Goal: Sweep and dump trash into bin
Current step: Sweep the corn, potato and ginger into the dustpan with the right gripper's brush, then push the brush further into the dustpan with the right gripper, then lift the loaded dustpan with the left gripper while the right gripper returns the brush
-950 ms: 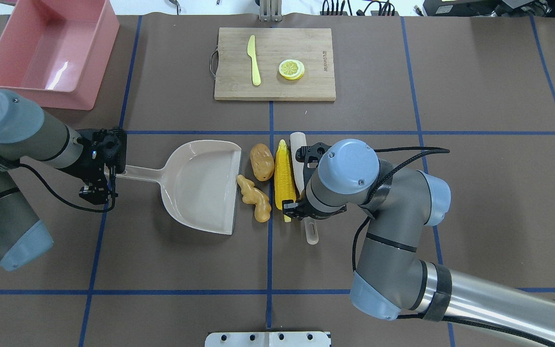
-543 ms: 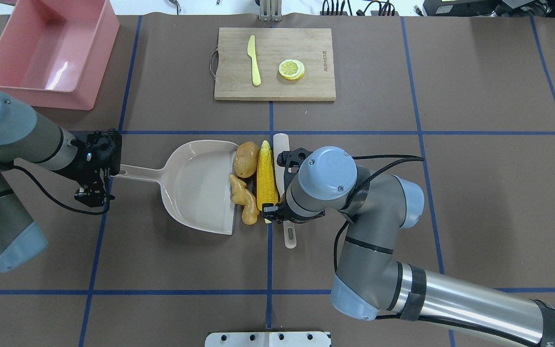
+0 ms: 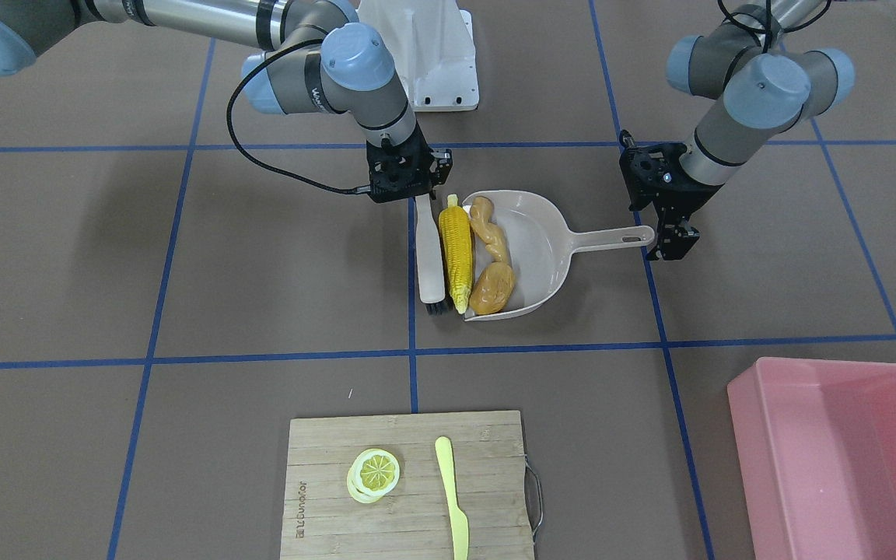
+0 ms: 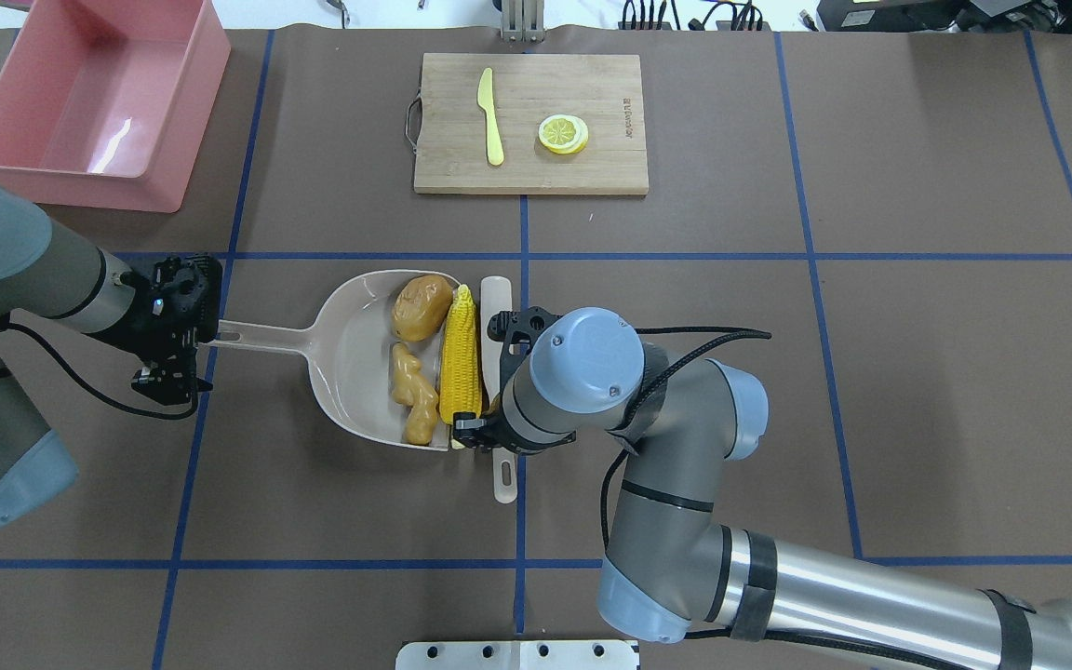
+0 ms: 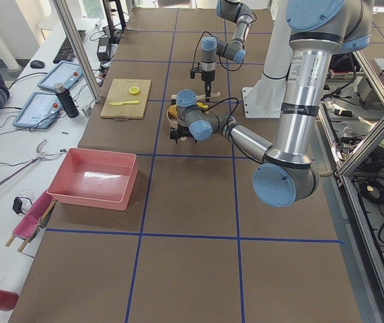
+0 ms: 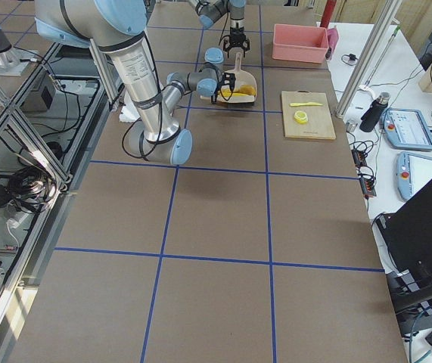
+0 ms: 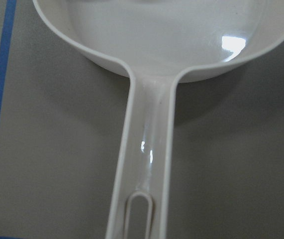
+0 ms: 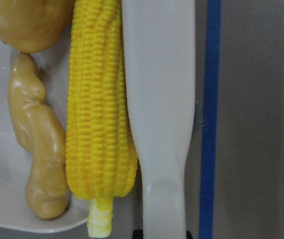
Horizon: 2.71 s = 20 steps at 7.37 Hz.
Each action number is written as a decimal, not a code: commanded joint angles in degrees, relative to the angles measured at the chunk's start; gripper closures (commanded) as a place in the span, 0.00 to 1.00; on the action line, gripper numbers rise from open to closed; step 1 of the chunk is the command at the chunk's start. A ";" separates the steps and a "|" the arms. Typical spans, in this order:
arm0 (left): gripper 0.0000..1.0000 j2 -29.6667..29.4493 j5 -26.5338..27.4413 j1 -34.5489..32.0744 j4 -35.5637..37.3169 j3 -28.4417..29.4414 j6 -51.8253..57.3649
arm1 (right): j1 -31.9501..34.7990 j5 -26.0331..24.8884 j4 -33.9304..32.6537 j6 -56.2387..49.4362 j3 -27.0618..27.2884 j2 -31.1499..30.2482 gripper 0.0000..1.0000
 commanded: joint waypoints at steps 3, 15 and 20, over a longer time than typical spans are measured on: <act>0.02 -0.28 0.71 -0.04 0.32 -0.35 -0.56 | -1.89 -0.06 8.99 4.96 -5.71 4.18 1.00; 0.02 -2.92 4.23 0.66 0.94 -0.09 -0.56 | 0.14 5.74 3.82 10.24 0.79 2.53 1.00; 0.74 -3.80 3.96 1.27 2.61 0.35 -0.30 | 5.38 8.61 -10.63 6.84 14.72 -3.08 1.00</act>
